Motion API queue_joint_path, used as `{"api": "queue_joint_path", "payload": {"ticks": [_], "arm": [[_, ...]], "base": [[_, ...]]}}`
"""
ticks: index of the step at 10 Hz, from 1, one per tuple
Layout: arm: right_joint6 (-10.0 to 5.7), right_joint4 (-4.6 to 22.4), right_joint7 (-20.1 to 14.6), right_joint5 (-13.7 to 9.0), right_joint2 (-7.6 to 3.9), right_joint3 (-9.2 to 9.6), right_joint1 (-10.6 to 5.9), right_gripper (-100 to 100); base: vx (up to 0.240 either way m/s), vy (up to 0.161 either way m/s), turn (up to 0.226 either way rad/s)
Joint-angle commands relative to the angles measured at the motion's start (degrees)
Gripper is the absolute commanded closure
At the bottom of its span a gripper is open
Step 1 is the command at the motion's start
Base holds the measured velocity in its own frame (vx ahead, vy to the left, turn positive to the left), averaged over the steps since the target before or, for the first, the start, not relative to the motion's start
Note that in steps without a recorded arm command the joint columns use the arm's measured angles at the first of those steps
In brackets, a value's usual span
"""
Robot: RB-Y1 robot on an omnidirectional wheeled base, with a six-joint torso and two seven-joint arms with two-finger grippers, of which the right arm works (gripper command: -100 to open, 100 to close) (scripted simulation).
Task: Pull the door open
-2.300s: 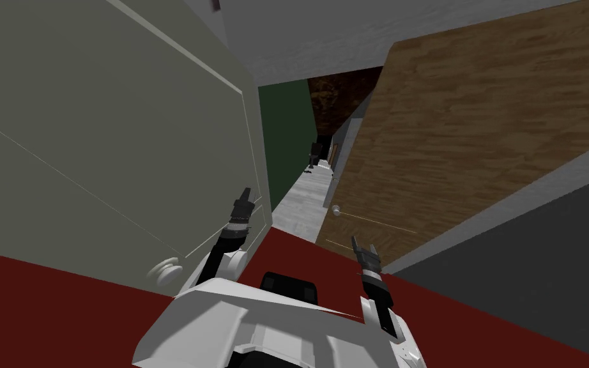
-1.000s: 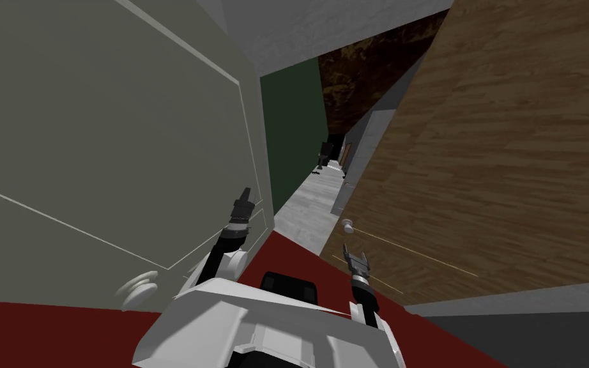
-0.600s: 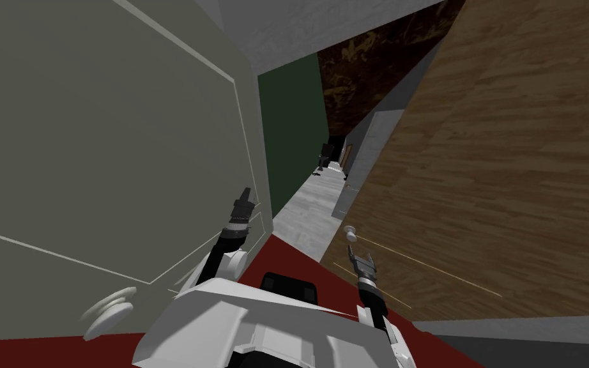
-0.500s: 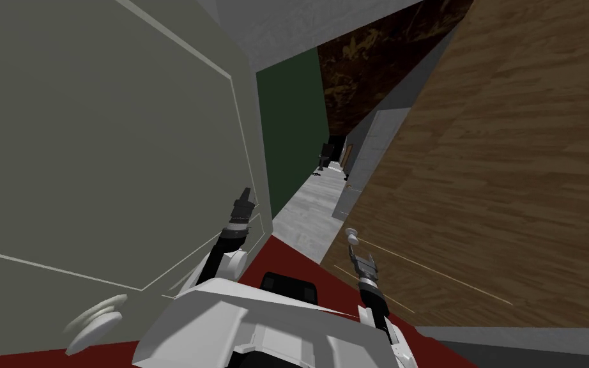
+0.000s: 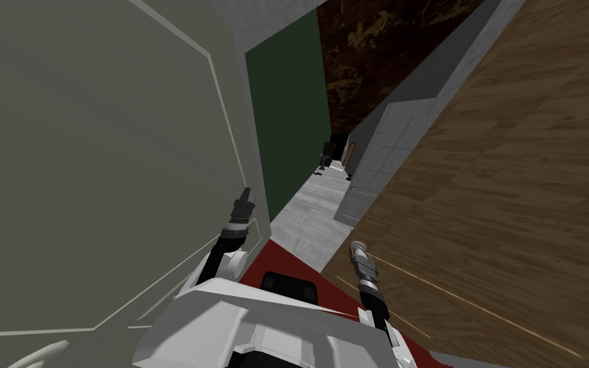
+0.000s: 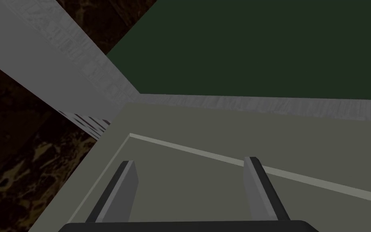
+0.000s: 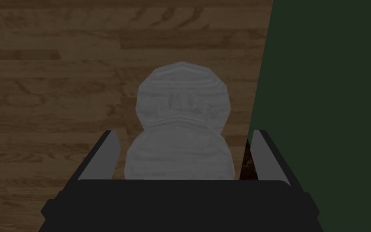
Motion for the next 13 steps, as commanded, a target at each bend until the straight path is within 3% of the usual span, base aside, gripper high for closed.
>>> {"api": "queue_joint_path", "payload": {"ticks": [1, 6, 13], "arm": [[0.09, -0.1, 0.0, 0.0, -0.03, 0.01, 0.05, 100], [0.09, -0.1, 0.0, 0.0, -0.03, 0.01, 0.05, 100], [0.05, 0.3, -10.6, -4.4, -1.04, 1.45, 0.59, 100]], "base": [[-0.011, -0.001, -0.011], [-0.016, 0.002, 0.003], [-0.053, -0.008, 0.076]]}}
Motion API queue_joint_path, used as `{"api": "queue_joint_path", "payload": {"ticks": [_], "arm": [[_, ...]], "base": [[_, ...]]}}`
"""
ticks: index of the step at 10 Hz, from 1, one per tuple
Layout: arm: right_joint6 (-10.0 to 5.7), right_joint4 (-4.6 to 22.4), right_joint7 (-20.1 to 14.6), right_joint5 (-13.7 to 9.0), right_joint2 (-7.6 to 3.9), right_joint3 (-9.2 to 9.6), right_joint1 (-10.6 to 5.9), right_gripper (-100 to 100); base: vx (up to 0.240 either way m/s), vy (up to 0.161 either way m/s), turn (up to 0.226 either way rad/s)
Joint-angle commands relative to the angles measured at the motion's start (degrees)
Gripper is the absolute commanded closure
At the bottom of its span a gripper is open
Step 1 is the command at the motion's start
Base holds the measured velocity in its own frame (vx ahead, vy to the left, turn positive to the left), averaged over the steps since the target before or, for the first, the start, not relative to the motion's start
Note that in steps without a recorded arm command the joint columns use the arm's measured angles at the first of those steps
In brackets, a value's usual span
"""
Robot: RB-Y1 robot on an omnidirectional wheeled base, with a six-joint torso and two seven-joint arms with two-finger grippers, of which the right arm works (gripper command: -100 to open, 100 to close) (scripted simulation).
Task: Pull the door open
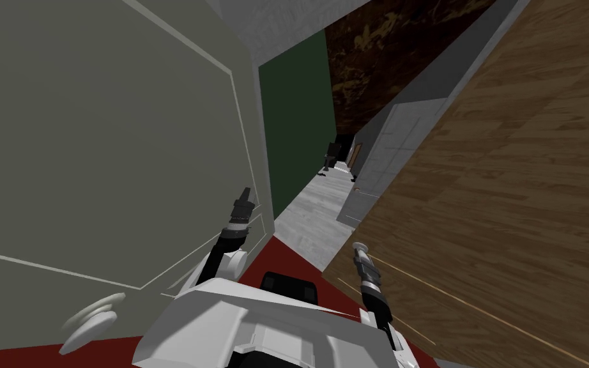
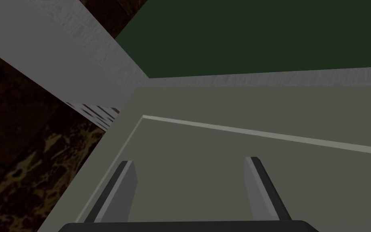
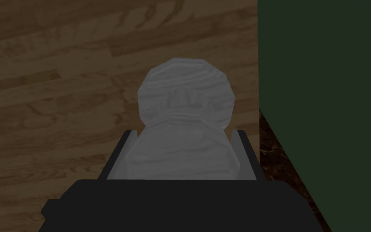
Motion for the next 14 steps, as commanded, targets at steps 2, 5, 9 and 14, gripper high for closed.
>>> {"api": "queue_joint_path", "payload": {"ticks": [2, 5, 9, 14], "arm": [[-0.05, -0.1, -3.4, -1.3, -0.17, 0.46, 0.20, 100], [-0.12, 0.0, -7.5, -3.1, -0.55, 1.00, 0.39, 100], [-0.23, 0.2, -13.9, -6.1, -1.20, 1.93, 0.72, 100], [-0.35, 0.4, -20.8, -9.5, -1.91, 2.97, 1.09, 100]], "base": [[-0.058, -0.002, 0.059], [-0.046, -0.007, 0.070], [-0.048, -0.003, 0.074], [-0.047, -0.009, 0.071]]}}
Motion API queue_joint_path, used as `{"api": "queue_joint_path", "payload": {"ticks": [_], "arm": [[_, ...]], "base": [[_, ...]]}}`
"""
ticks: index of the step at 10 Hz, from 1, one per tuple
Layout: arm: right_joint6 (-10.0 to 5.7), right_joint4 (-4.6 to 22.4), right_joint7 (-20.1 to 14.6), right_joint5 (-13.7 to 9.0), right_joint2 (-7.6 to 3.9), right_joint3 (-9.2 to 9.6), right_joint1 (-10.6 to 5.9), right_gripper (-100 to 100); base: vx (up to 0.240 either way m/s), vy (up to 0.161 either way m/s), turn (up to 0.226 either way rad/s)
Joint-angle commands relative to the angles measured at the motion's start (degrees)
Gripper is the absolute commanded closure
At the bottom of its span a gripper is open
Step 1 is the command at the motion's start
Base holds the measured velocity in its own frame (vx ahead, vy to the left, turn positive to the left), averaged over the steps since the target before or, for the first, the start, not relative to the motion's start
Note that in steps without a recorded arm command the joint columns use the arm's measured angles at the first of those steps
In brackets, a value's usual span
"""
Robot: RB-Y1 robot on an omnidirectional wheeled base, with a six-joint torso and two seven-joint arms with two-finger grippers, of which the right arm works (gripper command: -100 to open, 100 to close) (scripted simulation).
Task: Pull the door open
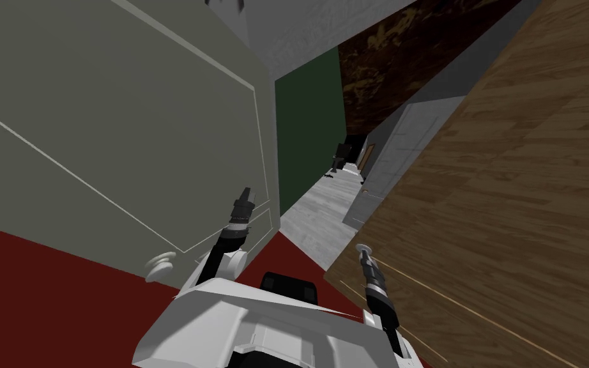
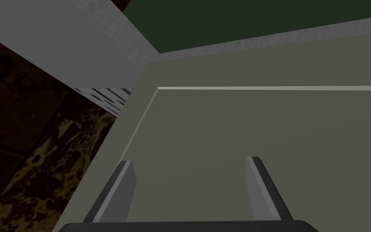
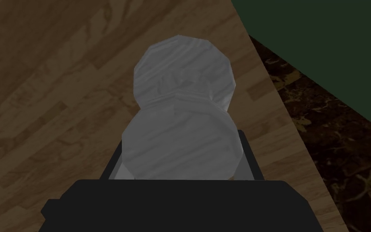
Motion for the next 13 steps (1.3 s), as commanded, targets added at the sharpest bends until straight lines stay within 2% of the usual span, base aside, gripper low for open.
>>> {"api": "queue_joint_path", "payload": {"ticks": [1, 3, 6, 8, 9, 10, 11, 12, 13], "arm": [[-0.12, 0.2, -1.6, -0.5, 0.16, 0.38, 0.02, 100], [-0.21, 0.3, -5.3, -3.1, -0.36, 1.17, 0.30, 100], [-0.25, 0.4, -8.6, -4.4, -0.63, 1.56, 0.44, 100], [-0.35, 0.6, -12.3, -7.0, -1.17, 2.38, 0.73, 100], [-0.35, 0.6, -13.4, -7.0, -1.17, 2.38, 0.73, 100], [-0.40, 0.7, -15.3, -8.4, -1.45, 2.82, 0.88, 100], [-0.40, 0.7, -15.7, -8.4, -1.45, 2.82, 0.88, 100], [-0.44, 0.8, -17.8, -9.9, -1.73, 3.26, 1.04, 100], [-0.44, 0.8, -18.1, -9.9, -1.73, 3.26, 1.04, 100]], "base": [[-0.032, -0.001, 0.039], [-0.054, -0.011, 0.123], [-0.042, -0.003, 0.053], [-0.057, -0.003, 0.101], [-0.051, -0.008, 0.060], [-0.045, -0.007, 0.090], [-0.035, -0.004, 0.048], [-0.042, -0.003, 0.081], [-0.035, -0.004, 0.057]]}}
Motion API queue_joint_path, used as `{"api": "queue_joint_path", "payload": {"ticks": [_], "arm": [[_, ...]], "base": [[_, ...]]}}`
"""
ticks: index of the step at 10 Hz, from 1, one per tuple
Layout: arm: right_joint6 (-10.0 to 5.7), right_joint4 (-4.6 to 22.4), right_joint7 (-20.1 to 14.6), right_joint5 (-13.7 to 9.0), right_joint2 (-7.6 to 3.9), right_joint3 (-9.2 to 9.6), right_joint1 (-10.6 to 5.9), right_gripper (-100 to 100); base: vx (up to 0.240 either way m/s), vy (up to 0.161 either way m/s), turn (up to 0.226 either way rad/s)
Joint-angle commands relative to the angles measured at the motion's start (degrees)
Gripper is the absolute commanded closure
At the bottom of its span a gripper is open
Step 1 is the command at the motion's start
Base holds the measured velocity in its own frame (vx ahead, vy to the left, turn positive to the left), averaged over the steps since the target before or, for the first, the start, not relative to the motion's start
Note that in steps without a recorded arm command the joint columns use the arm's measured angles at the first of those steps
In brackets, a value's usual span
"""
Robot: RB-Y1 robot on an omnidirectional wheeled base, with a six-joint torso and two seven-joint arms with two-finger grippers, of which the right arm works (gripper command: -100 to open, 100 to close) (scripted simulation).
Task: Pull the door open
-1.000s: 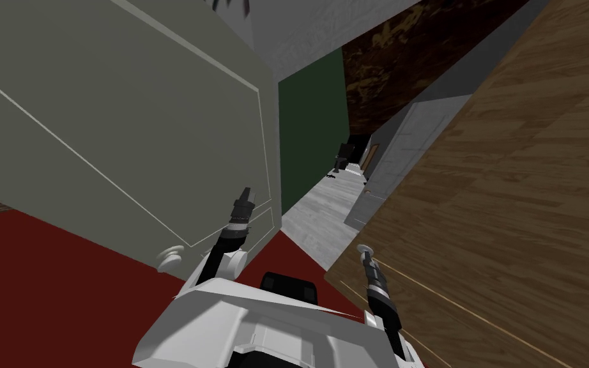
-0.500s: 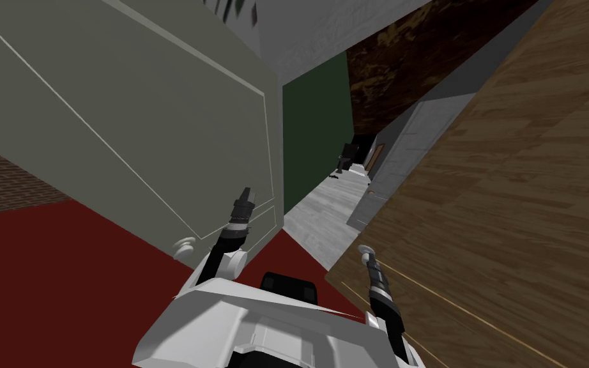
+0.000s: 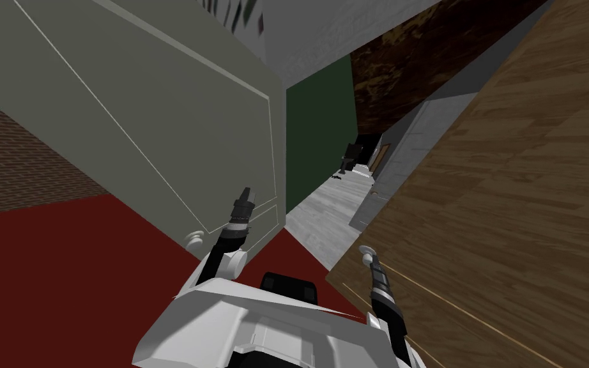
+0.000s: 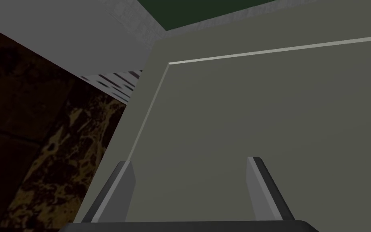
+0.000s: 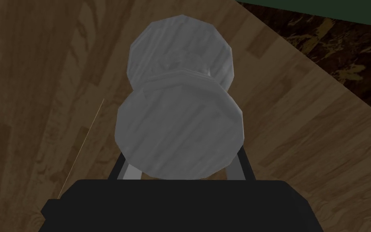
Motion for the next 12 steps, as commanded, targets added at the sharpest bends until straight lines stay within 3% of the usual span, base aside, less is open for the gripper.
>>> {"api": "queue_joint_path", "payload": {"ticks": [1, 6, 8, 11, 12], "arm": [[-0.14, -0.1, -2.9, -1.4, 0.23, 1.06, 0.09, 100], [-0.24, 0.1, -7.8, -4.4, -0.35, 1.96, 0.41, 100], [-0.33, 0.2, -11.6, -7.4, -0.94, 2.89, 0.73, 100], [-0.38, 0.3, -15.0, -8.9, -1.24, 3.35, 0.90, 100], [-0.43, 0.4, -17.0, -10.4, -1.53, 3.83, 1.06, 100]], "base": [[-0.047, -0.001, 0.102], [-0.041, -0.004, 0.066], [-0.055, -0.001, 0.125], [-0.045, -0.005, 0.059], [-0.047, 0.005, 0.070]]}}
